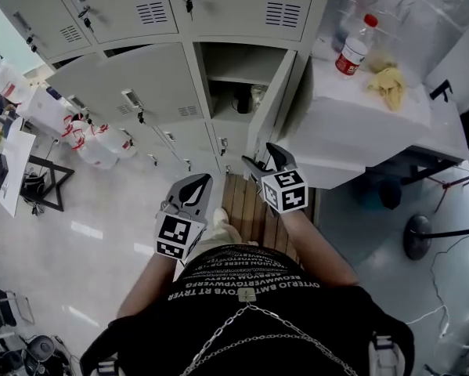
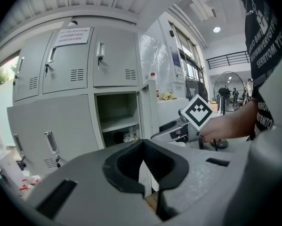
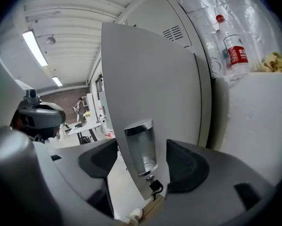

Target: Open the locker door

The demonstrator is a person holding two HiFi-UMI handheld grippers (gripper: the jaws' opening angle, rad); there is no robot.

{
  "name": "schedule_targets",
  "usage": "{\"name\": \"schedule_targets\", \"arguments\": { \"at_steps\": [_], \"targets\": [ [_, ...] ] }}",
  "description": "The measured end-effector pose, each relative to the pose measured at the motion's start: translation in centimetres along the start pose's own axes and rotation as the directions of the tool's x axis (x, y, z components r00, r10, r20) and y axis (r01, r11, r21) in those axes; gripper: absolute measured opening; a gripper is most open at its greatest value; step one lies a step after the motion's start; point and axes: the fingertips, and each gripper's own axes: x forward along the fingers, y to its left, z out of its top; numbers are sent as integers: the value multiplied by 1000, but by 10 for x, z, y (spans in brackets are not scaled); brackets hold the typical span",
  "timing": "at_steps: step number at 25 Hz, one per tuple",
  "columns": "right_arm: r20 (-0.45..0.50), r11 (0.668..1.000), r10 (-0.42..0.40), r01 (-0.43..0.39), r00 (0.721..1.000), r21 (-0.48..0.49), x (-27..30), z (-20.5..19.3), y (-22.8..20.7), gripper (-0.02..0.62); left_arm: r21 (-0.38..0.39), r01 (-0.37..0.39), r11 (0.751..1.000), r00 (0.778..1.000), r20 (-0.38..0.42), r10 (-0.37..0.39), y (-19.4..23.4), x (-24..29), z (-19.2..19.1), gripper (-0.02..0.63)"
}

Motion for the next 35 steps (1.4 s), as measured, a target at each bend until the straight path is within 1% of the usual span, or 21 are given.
{"name": "schedule_targets", "arguments": {
  "at_steps": [4,12,14,16,18,19,20,21,22,23,27,30,33,35],
  "targets": [
    [-3,1000,-9,9,1000,25,-19,-7,-11,319,-9,-4,1000,1000,2,4,2,-3,-1,5],
    [-13,997,-48,49,999,58,-51,-21,-35,312,7,33,999,999,18,-34,-13,6,7,5],
    [-19,998,-34,35,999,47,-52,-23,-35,293,17,41,999,999,12,-41,-17,9,7,5],
    [-15,999,5,-4,1000,46,-55,-22,-31,273,29,45,999,999,12,-45,-20,11,11,5],
    [1,997,48,-48,999,54,-70,-16,-25,269,40,48,998,999,18,-49,-23,7,20,5],
    [15,997,58,-59,998,50,-82,-10,-22,259,45,48,998,998,26,-50,-24,2,28,5],
    [35,997,58,-59,998,39,-97,-3,-20,227,50,48,998,998,43,-50,-23,-3,39,5],
    [62,999,48,-49,997,21,-113,6,-20,161,57,45,997,996,69,-49,-23,-9,50,5],
    [94,999,32,-32,995,1,-129,15,-20,66,65,39,997,994,97,-45,-21,-14,61,5],
    [124,1000,16,-14,992,-20,-142,23,-20,-5,75,30,997,992,117,-39,-20,-18,69,5],
    [183,993,-24,44,983,-107,-175,43,-18,-5,94,15,996,988,149,-29,-19,-25,87,5],
    [206,993,-43,65,978,-101,-181,47,-21,-5,101,26,995,989,142,-40,-22,-25,88,5],
    [191,995,-51,66,980,-77,-180,41,-24,-5,106,51,993,991,117,-63,-31,-25,82,5],
    [183,993,-51,70,982,-97,-179,45,-26,-5,114,69,991,992,97,-80,-36,-24,74,5]
  ]
}}
